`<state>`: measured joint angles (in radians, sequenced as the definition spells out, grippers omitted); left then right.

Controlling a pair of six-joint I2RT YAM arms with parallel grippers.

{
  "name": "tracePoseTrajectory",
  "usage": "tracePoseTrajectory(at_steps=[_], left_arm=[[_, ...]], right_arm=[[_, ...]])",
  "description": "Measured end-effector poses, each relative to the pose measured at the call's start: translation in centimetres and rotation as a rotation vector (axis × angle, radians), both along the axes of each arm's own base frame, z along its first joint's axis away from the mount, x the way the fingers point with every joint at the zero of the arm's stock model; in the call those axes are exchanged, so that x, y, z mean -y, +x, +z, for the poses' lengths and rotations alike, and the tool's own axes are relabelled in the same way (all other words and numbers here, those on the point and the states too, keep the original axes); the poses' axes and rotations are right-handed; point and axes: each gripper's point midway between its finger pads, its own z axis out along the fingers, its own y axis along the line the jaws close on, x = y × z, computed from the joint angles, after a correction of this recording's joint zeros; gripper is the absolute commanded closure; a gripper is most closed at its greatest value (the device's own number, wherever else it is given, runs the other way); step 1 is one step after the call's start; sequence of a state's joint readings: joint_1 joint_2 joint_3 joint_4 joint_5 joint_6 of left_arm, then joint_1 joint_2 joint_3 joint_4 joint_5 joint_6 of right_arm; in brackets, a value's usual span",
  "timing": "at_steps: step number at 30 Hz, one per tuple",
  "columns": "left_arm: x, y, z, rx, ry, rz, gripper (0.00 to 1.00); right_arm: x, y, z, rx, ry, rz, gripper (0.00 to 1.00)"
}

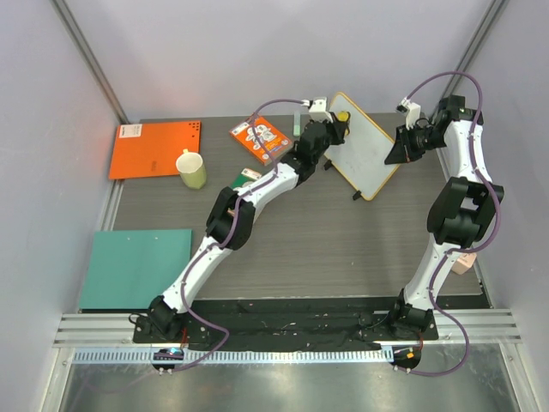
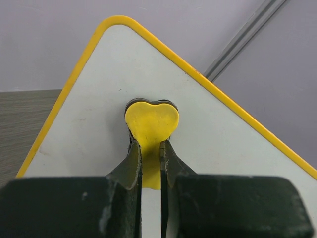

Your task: Erase the whiteboard

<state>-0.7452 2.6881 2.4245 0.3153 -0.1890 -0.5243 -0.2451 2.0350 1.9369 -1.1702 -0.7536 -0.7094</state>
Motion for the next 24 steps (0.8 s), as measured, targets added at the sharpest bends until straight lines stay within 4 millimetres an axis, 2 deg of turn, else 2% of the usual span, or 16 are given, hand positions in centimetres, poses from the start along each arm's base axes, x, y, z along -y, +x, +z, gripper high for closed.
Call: tracePoseTrajectory(at_steps=[8, 14, 19, 24], left_arm=[[0.1, 0.2, 0.3, -0.009, -0.028, -0.024, 1.0], [0.0, -0.1, -0.9, -0.074, -0.047, -0.055, 1.0], [-0.3, -2.2, -4.4, -0.194, 0.021, -0.118, 1.0], [-0.4, -6.4, -10.0, -0.353, 0.087, -0.176, 1.0]], right_arm=[[0.0, -0.1, 0.0, 0.001, 0.0, -0.001, 0.99], [0.0, 0.0, 0.0, 0.0, 0.001, -0.004, 0.99], [0.0, 0.0, 0.0, 0.0, 0.001, -0.003, 0.99], [-0.1, -0.2, 0.0, 0.014, -0.002, 0.015, 0.99]])
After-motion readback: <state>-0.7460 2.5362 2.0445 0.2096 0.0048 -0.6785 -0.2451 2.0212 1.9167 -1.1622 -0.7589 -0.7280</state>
